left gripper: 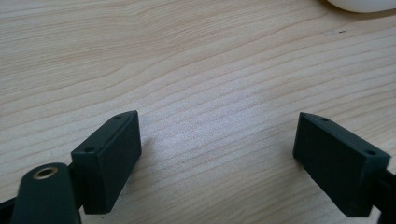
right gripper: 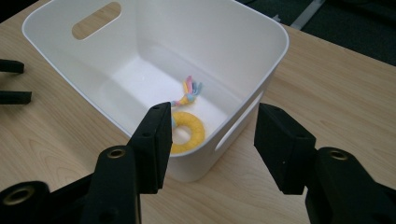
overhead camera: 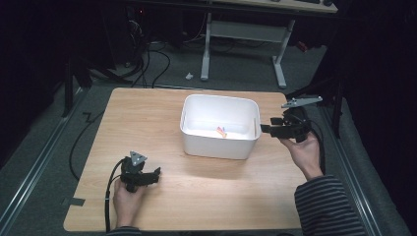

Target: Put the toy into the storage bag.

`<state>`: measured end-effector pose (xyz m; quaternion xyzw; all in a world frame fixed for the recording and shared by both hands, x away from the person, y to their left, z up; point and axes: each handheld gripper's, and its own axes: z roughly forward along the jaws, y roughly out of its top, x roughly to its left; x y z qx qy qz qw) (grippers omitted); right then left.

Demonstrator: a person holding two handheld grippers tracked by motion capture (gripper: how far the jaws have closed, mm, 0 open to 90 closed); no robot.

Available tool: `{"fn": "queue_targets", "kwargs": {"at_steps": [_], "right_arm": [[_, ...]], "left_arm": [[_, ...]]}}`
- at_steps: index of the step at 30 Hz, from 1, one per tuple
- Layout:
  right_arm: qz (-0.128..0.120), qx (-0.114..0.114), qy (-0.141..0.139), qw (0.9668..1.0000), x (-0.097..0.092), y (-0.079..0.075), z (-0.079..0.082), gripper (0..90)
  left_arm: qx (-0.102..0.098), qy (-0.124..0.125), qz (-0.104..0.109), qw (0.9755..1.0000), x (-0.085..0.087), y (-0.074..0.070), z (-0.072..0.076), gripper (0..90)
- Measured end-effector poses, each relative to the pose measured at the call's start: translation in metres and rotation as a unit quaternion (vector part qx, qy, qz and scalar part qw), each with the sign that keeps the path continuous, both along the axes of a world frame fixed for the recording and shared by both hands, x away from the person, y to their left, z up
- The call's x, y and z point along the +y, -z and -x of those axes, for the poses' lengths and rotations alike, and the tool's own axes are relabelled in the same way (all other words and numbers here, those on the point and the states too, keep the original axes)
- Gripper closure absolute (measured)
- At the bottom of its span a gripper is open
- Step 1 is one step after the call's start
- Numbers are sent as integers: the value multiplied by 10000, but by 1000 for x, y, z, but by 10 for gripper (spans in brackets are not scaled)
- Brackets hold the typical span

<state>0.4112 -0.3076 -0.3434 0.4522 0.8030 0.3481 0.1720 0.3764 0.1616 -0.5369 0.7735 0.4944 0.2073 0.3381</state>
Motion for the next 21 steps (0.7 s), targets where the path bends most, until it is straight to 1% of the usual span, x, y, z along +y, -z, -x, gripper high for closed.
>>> {"fn": "queue_targets", "kwargs": {"at_steps": [4, 8, 10, 11, 12, 14, 17, 18, 19, 21], "right_arm": [[-29, 10, 72, 10000, -9, 3, 6, 469], [-127, -27, 100, 9999, -17, 6, 14, 465], [-160, 11, 129, 9998, -21, 8, 18, 460], [-128, 18, 160, 9998, -23, 10, 20, 459], [-161, -18, 167, 9997, -24, 11, 22, 461], [-191, -6, 193, 9996, -28, 14, 26, 460], [-127, -2, 255, 9996, -31, 17, 32, 453], [-113, -34, 252, 9996, -32, 17, 34, 454], [-164, -75, 246, 9995, -33, 18, 37, 456], [-204, -85, 249, 9994, -35, 19, 41, 455]], "left_arm": [[0, 1, -2, 10000, 0, 0, 0, 156], [0, 0, 0, 10000, 0, 0, 0, 156], [-1, 0, -1, 10000, 0, 0, 0, 156], [0, 1, -1, 10000, 0, 0, 0, 156], [0, 1, -1, 10000, 0, 0, 0, 156], [0, 1, -1, 10000, 0, 0, 0, 156], [-1, 0, 0, 10000, 0, 0, 0, 156], [0, 1, 0, 10000, 0, 0, 0, 156], [-1, 0, 0, 10000, 0, 0, 0, 156], [-1, 1, 0, 10000, 0, 0, 0, 156]]}}
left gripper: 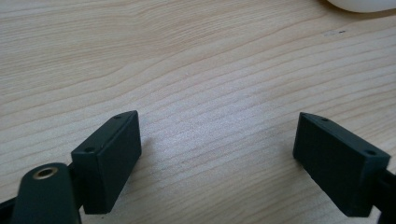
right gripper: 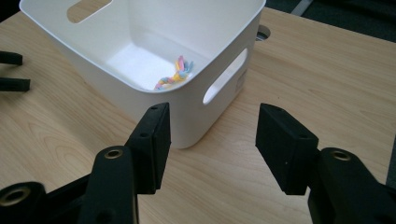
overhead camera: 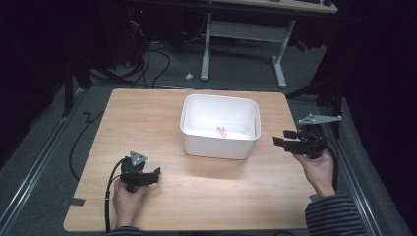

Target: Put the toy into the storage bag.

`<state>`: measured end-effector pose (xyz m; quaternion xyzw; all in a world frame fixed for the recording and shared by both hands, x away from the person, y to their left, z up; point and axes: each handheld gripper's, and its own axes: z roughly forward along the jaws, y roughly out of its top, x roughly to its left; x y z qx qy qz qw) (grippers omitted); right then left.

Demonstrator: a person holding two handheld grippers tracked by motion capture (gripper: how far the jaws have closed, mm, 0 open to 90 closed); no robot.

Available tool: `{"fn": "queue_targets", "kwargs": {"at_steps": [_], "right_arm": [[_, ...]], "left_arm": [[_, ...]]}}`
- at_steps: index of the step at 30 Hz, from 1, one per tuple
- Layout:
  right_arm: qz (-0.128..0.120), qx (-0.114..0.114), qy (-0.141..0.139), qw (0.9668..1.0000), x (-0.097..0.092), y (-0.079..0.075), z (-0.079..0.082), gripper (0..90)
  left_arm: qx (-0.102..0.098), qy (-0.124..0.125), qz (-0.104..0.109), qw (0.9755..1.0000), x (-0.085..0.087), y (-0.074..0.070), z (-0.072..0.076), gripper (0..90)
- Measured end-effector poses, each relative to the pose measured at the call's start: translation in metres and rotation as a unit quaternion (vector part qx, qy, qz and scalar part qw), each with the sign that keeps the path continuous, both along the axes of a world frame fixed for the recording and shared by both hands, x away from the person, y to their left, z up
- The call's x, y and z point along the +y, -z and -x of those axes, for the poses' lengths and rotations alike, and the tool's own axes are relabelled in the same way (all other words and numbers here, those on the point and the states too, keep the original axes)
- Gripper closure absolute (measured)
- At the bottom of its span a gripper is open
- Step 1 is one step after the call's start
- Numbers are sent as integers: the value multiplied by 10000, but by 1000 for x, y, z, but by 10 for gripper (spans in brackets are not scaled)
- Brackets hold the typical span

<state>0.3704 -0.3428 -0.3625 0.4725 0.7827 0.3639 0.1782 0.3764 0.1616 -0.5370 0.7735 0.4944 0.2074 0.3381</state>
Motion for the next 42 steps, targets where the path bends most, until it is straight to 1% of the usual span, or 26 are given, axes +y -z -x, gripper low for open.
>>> {"fn": "queue_targets", "kwargs": {"at_steps": [2, 4, 8, 9, 11, 13, 14, 15, 17, 18, 22, 27, 31, 32, 35, 39, 42], "right_arm": [[16, 24, 22, 10000, -2, 2, 4, 453], [100, 27, 63, 9999, -4, 3, 9, 451], [206, -109, 52, 9997, -2, 0, 17, 449], [195, -171, 35, 9997, -2, 0, 19, 453], [104, -146, 16, 9998, -1, 2, 22, 452], [106, -149, -1, 9998, -2, 7, 25, 452], [127, -97, 35, 9999, -2, 9, 27, 452], [111, -127, 38, 9998, -2, 11, 28, 456], [-83, -72, 26, 9999, -5, 15, 30, 454], [-108, -27, 21, 9999, -6, 17, 31, 452], [-72, 61, -18, 10000, -4, 29, 34, 451], [-134, 139, -1, 9998, -3, 41, 36, 449], [-173, 143, -22, 9997, -3, 49, 37, 445], [-198, 178, -11, 9996, -3, 51, 37, 444], [-195, 158, -16, 9997, -2, 57, 37, 442], [-206, 210, -9, 9996, 0, 65, 36, 429], [-248, 176, -1, 9995, 1, 72, 35, 412]], "left_arm": [[0, 0, 0, 10000, 0, 0, 0, 156], [0, 0, 0, 10000, 0, 0, 0, 156], [1, 0, 0, 10000, 0, 0, 0, 156], [0, 1, 0, 10000, 0, 0, 0, 156], [0, 0, 0, 10000, 0, 0, 0, 156], [0, 0, 1, 10000, 0, 0, 0, 156], [1, 0, 0, 10000, 0, 0, 0, 156], [0, 1, 0, 10000, 0, 0, 0, 156], [0, 0, 1, 10000, 0, 0, 0, 156], [1, 0, 1, 10000, 0, 0, 0, 156], [0, -1, 0, 10000, 0, 0, 0, 156], [-1, 0, 0, 10000, 0, 0, 0, 156], [0, -1, 0, 10000, 0, 0, 0, 156], [0, -1, -1, 10000, 0, 0, 0, 156], [1, 0, 0, 10000, 0, 0, 0, 156], [0, 0, -1, 10000, 0, 0, 0, 156], [0, -1, 0, 10000, 0, 0, 0, 156]]}}
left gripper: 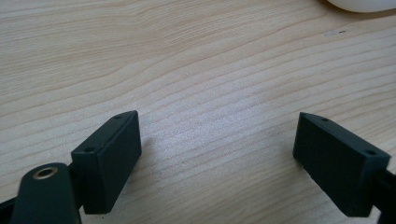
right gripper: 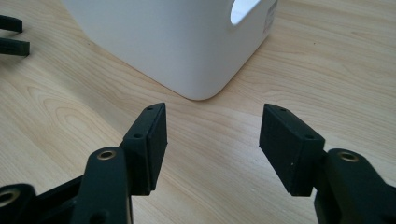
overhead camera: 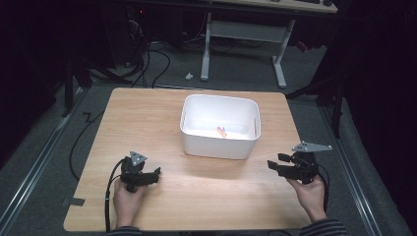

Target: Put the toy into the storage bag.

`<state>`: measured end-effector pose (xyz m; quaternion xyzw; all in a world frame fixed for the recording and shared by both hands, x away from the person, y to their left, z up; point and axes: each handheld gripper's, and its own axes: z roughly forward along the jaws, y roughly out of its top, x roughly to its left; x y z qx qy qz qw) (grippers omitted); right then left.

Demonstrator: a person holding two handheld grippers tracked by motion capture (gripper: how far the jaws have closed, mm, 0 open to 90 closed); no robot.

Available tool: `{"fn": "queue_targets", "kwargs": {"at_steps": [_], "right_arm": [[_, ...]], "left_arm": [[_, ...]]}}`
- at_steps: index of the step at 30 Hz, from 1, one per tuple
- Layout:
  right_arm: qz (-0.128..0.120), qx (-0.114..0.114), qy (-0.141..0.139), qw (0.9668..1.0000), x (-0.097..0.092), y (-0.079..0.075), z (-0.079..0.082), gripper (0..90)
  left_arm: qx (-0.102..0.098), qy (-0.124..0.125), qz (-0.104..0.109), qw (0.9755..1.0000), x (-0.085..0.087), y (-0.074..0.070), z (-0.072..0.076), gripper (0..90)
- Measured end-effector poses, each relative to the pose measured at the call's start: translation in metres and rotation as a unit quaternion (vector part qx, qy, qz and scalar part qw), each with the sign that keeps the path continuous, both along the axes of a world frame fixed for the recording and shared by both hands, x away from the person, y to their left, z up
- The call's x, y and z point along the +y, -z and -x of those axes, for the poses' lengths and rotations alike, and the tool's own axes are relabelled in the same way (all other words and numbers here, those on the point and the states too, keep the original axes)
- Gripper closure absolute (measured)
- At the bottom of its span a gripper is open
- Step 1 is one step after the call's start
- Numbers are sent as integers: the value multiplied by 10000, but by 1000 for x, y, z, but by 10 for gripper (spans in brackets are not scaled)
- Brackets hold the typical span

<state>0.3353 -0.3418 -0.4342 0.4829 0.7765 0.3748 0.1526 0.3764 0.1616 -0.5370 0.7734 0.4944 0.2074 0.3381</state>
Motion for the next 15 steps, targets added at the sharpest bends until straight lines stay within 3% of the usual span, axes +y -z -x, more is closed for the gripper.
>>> {"fn": "queue_targets", "kwargs": {"at_steps": [15], "right_arm": [[22, 190, 170, 9997, 1, 32, -5, 382]], "left_arm": [[0, 0, -2, 10000, 0, 0, 0, 156]]}}
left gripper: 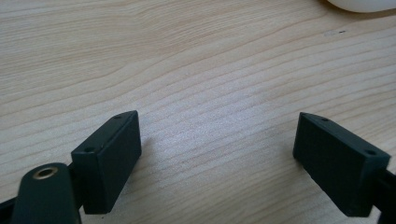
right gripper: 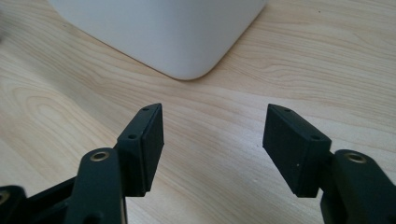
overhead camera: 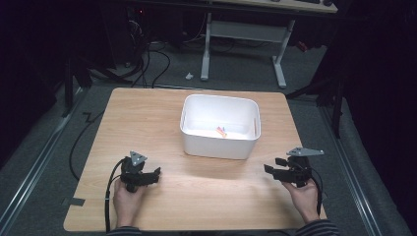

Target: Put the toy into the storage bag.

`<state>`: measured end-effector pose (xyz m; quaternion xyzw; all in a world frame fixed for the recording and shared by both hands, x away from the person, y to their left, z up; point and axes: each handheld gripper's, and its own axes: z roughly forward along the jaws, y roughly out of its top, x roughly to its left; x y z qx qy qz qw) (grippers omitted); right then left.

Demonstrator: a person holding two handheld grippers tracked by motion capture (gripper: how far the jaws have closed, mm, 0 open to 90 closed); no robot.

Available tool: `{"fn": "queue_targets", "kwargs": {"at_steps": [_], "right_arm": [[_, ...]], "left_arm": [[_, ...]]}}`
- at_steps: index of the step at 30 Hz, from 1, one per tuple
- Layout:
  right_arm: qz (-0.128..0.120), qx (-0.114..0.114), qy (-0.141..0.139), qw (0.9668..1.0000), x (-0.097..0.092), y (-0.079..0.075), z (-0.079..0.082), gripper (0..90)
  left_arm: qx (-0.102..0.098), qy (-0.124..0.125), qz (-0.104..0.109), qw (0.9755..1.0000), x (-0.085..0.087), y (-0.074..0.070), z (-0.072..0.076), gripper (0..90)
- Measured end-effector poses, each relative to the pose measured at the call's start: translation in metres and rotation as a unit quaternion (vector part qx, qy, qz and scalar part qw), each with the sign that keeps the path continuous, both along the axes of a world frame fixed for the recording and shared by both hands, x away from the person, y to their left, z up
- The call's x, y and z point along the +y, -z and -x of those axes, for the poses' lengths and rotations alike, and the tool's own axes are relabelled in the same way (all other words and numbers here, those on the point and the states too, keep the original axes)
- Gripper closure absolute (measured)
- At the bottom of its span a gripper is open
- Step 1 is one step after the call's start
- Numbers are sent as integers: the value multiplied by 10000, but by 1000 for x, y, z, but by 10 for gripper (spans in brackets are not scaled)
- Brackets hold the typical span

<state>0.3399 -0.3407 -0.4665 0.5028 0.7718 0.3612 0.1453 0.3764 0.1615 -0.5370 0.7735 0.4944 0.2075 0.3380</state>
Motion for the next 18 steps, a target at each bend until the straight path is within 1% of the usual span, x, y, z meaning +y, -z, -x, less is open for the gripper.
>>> {"fn": "queue_targets", "kwargs": {"at_steps": [2, 4, 8, 13, 15, 18], "right_arm": [[78, -40, 15, 10000, 1, 6, -1, 380], [108, -8, 36, 9999, 1, 10, -1, 378], [281, 12, 101, 9996, 3, 21, -3, 359], [608, -22, 223, 9979, 7, 35, -4, 345], [703, -58, 254, 9972, 8, 39, -4, 344], [775, -83, 300, 9965, 9, 45, -4, 343]], "left_arm": [[-1, 0, -1, 10000, 0, 0, 0, 156], [0, 0, -1, 10000, 0, 0, 0, 156], [1, 1, -2, 10000, 0, 0, 0, 156], [0, 1, -2, 10000, 0, 0, 0, 156], [0, 1, -3, 10000, 0, 0, 0, 156], [0, 1, -2, 10000, 0, 0, 0, 156]]}}
